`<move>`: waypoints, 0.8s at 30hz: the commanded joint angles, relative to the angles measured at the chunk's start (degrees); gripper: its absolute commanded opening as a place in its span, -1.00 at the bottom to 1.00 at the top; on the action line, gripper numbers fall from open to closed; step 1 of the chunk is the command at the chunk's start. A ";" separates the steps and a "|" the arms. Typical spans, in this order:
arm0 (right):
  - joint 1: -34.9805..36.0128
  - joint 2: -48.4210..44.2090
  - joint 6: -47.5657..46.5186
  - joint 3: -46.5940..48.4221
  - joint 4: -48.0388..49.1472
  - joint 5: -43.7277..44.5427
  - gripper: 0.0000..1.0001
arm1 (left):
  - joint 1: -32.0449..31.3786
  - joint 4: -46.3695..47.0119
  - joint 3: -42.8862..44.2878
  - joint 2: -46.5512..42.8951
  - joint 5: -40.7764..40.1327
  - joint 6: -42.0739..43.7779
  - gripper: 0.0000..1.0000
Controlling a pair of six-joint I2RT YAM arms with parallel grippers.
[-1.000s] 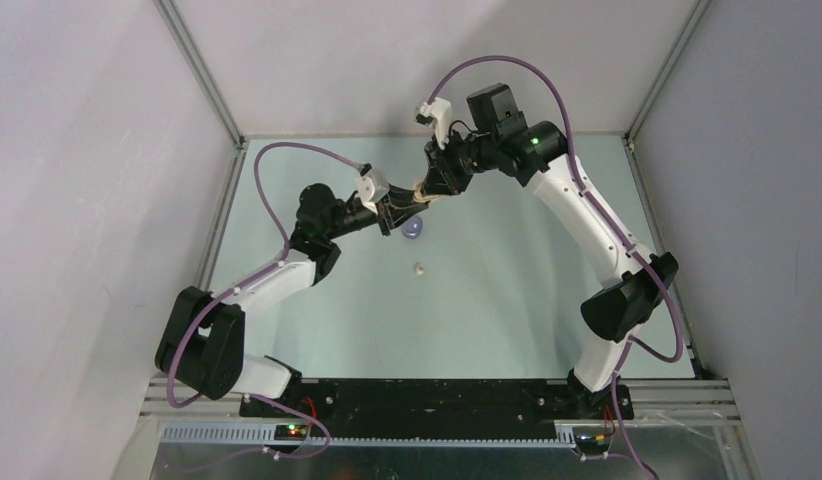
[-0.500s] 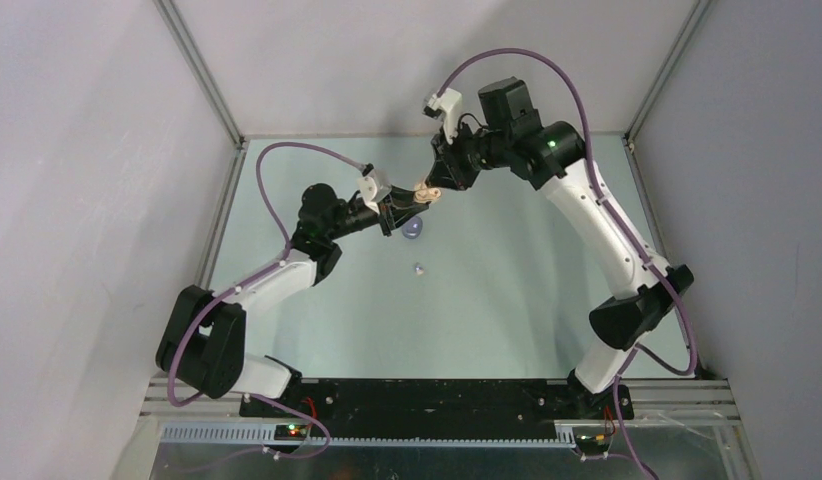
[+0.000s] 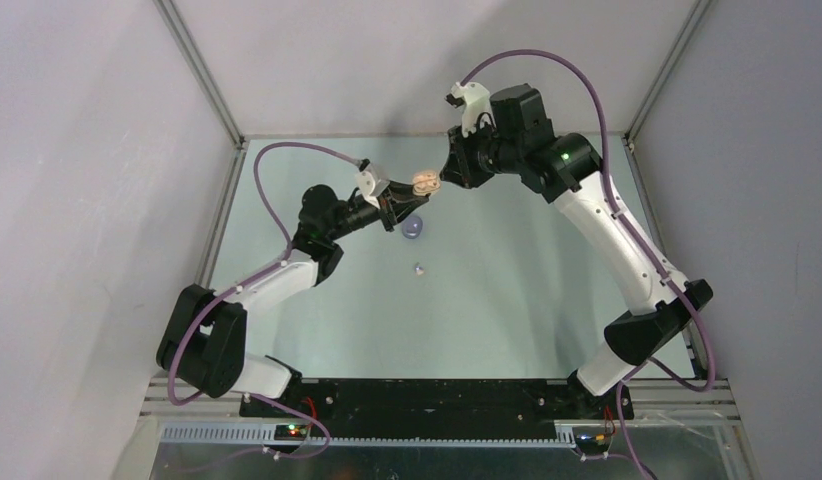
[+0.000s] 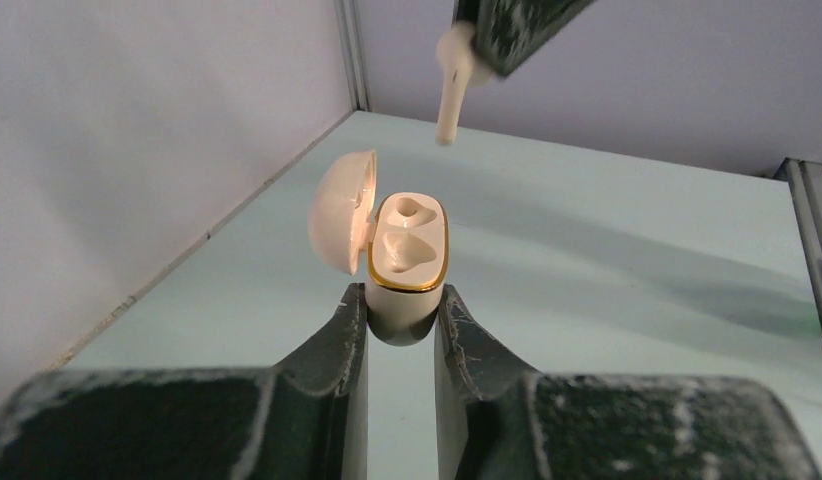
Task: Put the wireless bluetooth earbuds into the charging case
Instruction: Adjust the right earbud in the right side groove of the charging case.
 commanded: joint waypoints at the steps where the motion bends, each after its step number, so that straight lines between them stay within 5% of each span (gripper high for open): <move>1: 1.26 -0.44 6.94 -0.76 4.54 6.66 -1.00 | -0.60 4.47 1.24 -0.34 -0.62 -1.98 -1.00; 24: 2.15 1.58 5.65 -1.07 4.18 9.01 -1.00 | -0.61 5.50 1.57 -0.57 -0.73 -3.60 -1.00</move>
